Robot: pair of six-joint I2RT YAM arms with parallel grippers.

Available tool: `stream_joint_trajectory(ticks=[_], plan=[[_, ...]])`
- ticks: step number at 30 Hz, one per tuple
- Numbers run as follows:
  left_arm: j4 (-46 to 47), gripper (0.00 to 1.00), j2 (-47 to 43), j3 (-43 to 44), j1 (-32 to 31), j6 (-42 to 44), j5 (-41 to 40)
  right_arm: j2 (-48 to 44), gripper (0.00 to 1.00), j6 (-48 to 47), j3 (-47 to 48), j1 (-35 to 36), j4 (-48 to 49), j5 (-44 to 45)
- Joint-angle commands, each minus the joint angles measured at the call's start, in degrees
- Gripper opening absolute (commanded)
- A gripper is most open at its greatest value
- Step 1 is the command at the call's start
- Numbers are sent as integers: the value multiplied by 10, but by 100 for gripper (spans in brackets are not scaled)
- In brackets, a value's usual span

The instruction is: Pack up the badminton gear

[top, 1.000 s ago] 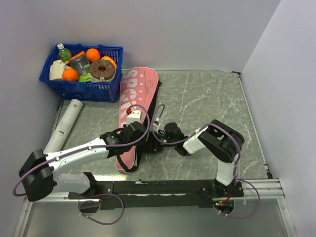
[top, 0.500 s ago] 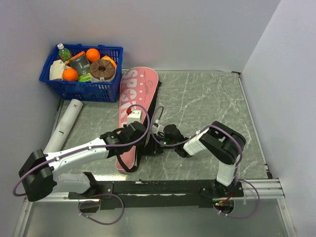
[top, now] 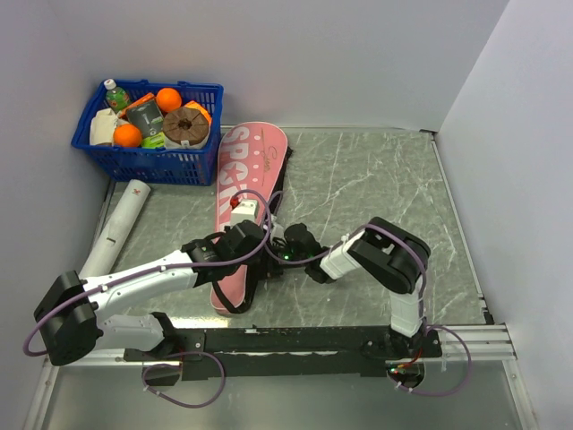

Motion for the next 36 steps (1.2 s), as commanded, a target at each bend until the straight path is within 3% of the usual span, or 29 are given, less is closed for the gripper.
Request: stream_joint_trajectory(ticks=[1, 8, 12, 18, 26, 31, 36], plan=[[30, 1, -14, 0, 0, -9, 7, 40, 27, 13, 41, 11, 53, -16], [33, 1, -21, -4, 0, -14, 9, 94, 27, 41, 92, 24, 98, -25], [18, 2, -30, -7, 0, -16, -3, 63, 28, 23, 66, 20, 87, -7], [22, 3, -34, -21, 1, -23, -9, -43, 41, -18, -23, -8, -18, 28], [50, 5, -7, -21, 1, -14, 13, -214, 57, -98, -89, -110, -285, 190], [74, 4, 9, -26, 0, -9, 42, -211, 61, -106, -35, -174, -334, 212], [100, 2, 31, -32, -1, -10, 82, -147, 62, -89, 55, -215, -326, 209]])
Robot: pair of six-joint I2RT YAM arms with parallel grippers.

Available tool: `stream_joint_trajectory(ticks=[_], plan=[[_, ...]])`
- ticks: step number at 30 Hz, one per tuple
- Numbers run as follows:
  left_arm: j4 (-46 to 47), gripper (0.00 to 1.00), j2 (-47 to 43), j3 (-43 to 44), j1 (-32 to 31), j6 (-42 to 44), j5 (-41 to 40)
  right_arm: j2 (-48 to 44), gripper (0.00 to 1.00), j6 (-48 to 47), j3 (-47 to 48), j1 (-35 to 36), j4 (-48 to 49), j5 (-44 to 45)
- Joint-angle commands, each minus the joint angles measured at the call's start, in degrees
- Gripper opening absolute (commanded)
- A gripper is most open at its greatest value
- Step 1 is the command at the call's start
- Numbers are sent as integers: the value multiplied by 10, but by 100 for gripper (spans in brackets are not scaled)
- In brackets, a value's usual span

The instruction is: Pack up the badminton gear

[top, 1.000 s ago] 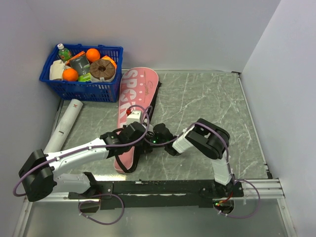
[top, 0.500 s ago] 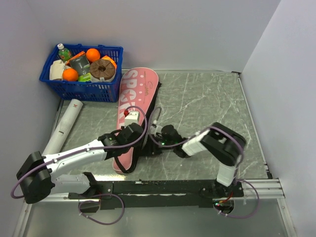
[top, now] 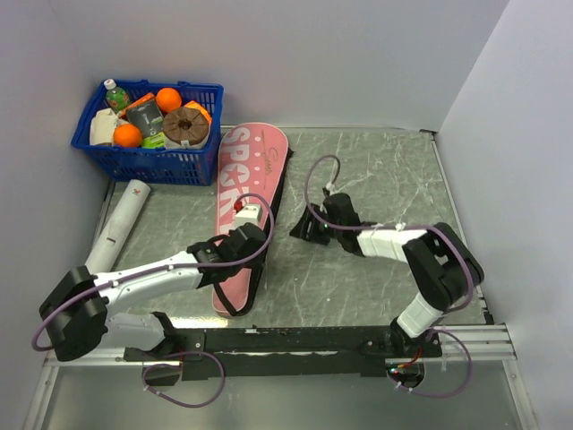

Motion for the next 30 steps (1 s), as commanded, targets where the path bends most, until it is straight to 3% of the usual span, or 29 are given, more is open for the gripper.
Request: stream_joint_trajectory(ticks=[1, 16, 30], plan=[[57, 2, 17, -3, -6, 1, 49, 48, 63, 1, 101, -32, -2, 14], [92, 1, 56, -39, -57, -39, 80, 303, 68, 31, 355, -101, 45, -74], [91, 1, 55, -56, -84, -63, 77, 446, 66, 80, 536, -109, -2, -108]])
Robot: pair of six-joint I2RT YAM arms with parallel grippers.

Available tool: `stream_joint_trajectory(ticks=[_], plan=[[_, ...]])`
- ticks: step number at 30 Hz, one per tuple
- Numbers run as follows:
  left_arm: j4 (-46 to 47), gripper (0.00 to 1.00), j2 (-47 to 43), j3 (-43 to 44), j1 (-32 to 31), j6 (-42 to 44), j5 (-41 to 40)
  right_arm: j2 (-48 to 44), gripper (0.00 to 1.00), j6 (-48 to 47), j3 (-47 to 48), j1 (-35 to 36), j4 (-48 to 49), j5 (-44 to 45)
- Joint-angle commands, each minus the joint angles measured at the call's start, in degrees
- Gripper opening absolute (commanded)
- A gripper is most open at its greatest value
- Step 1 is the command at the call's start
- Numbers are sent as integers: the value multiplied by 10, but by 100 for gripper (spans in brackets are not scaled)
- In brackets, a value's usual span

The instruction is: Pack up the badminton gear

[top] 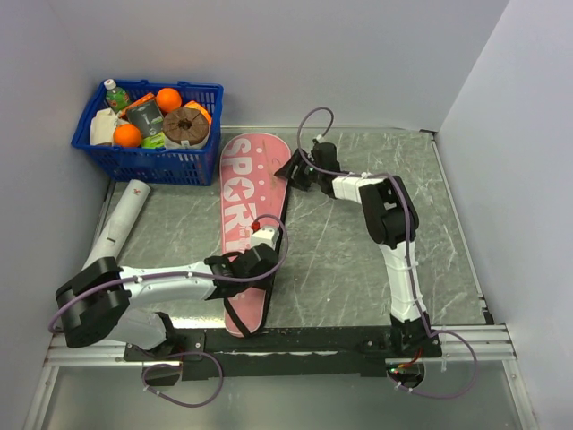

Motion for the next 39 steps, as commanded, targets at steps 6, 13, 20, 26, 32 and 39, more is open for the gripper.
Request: stream_joint_trajectory(ticks=[6, 13, 20, 26, 32, 39], plan=[[3, 1, -20, -23, -8, -28, 8, 39, 32, 59, 47, -6, -36, 2], [-7, 17, -28, -27, -11, -42, 3, -9, 0, 117, -56, -35, 19, 73], [-16, 38, -93, -7, -28, -37, -25, -127, 0, 212, -272, -68, 109, 191], [16, 38, -81, 9, -51, -15, 1, -208, 0, 302, -406, -93, 144, 259], [82, 38, -17, 19, -82, -8, 50, -234, 0, 340, -468, -114, 170, 265], [98, 37, 31, 0, -87, -42, 37, -267, 38, 311, -494, -114, 178, 251]])
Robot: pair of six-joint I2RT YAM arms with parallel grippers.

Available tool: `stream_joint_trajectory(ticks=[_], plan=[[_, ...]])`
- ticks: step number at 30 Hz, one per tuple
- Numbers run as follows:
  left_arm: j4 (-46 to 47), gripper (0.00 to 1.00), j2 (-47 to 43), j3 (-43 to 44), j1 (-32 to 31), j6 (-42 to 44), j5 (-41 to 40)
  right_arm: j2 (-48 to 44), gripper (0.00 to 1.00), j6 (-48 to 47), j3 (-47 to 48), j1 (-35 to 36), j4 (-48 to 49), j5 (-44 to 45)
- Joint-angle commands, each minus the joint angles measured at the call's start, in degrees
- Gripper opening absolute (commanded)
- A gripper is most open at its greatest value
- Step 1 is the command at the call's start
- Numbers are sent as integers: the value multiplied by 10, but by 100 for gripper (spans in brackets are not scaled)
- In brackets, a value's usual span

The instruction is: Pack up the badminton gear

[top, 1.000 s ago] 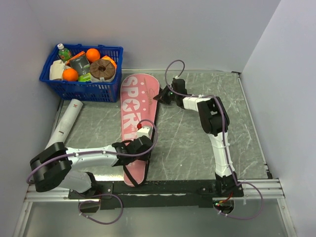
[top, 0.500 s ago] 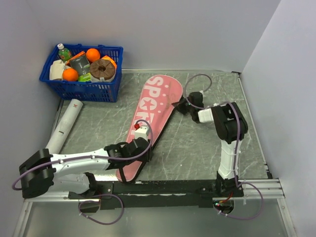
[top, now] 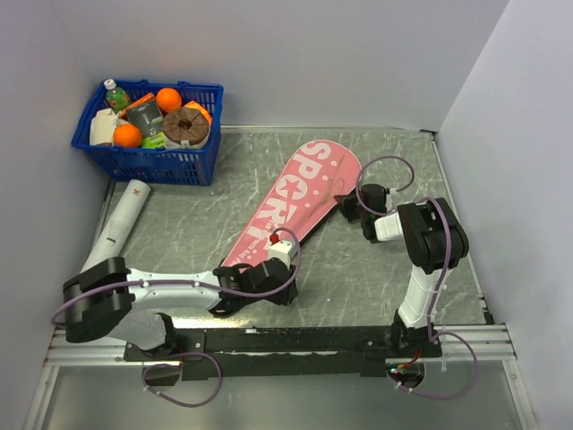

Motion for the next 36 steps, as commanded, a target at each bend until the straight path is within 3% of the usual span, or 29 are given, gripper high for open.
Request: stream_joint_trajectory(ticks=[1, 5, 10, 13, 18, 24, 29, 36], plan=[[21, 38, 23, -3, -4, -31, -19, -37, 43, -19, -33, -8, -38, 30], [-44, 38, 77, 34, -1, -55, -81, -100, 55, -64, -51, -8, -78, 21], [-35, 37, 110, 46, 25, -64, -101, -174, 60, -111, -77, -7, -141, 0], [-28, 37, 117, 33, 61, -65, -97, -251, 62, -157, -84, -8, -209, 30], [-8, 39, 95, -5, 143, -63, -89, -302, 71, -241, -32, -14, -330, 112], [27, 40, 45, -58, 225, -62, -66, -249, 73, -328, 78, -53, -407, 103], [54, 40, -2, -90, 297, -66, -36, -137, 72, -412, 201, -80, -458, -6], [75, 32, -99, -90, 302, -44, 63, -41, 71, -520, 332, -100, -515, -22]])
